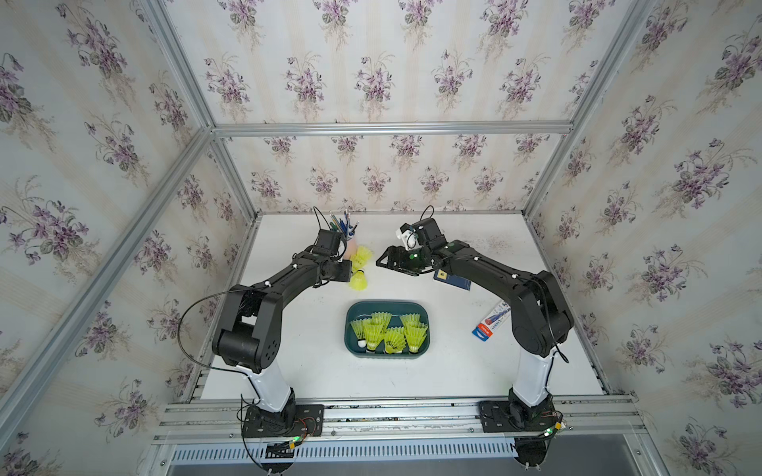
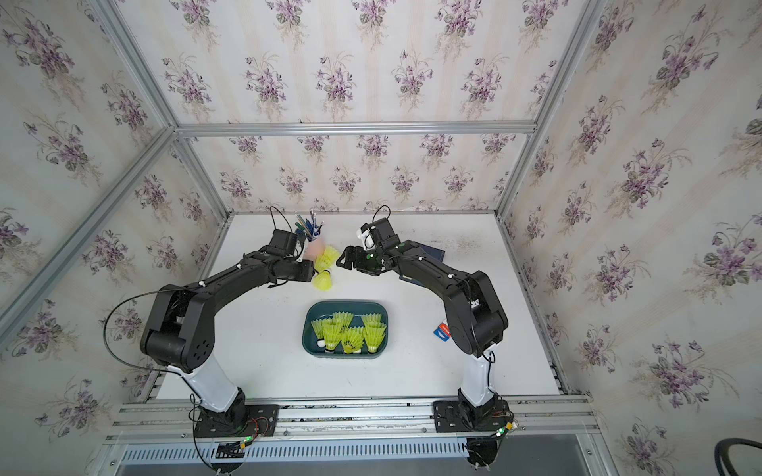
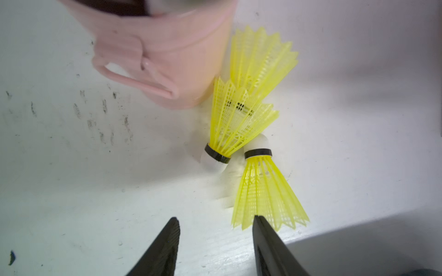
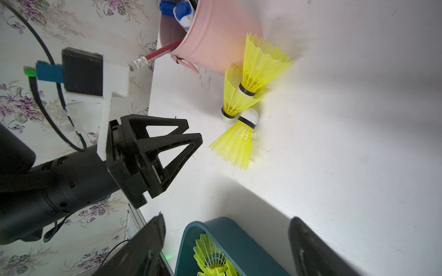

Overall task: Put the shuttlecocks into the storage box
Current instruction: Pick up the shuttlecock at the center of the board.

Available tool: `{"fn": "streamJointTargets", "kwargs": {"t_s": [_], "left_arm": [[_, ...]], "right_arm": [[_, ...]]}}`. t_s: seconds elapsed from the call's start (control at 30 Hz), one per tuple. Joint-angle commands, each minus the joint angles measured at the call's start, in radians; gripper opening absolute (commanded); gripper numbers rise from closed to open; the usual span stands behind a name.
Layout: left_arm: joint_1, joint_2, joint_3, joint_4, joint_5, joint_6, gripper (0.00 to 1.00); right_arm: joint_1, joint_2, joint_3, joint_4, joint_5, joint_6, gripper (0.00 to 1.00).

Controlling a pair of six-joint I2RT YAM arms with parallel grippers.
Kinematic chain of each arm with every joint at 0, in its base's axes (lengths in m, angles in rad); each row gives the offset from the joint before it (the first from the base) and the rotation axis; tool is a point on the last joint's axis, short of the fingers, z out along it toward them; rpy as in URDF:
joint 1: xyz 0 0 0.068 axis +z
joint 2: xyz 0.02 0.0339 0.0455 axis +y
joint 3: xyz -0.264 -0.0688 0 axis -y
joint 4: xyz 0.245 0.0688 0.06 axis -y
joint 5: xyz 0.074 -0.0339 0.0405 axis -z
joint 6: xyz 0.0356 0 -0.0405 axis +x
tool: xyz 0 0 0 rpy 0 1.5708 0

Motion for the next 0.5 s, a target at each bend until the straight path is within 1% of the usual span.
{"fn": "streamJointTargets", "kwargs": {"t_s": [0.0,0.2,0.23,0.3,0.47], "left_arm": [[0.006,-0.001,-0.001,0.009,-0.015,-0.019,0.53],[0.018,-0.006,0.042,-0.009,-0.015,-0.012,0.54],[0.017,-0.018,0.039,-0.004,-0.016,-0.017,0.54],[0.016,-0.047,0.026,0.003,-0.016,-0.026,0.59],[0.013,-0.144,-0.047,0.024,-0.037,-0.062,0.60]], "right_arm": [[-0.001,-0.007,-0.004,0.027,-0.009,0.000,0.84],[0.000,-0.012,-0.007,0.020,-0.012,-0.007,0.84],[0.001,-0.013,-0.007,0.019,-0.012,-0.009,0.84],[0.000,-0.018,-0.012,0.018,-0.014,-0.011,0.84],[-0.001,-0.019,-0.027,0.026,-0.020,-0.012,0.84]]}}
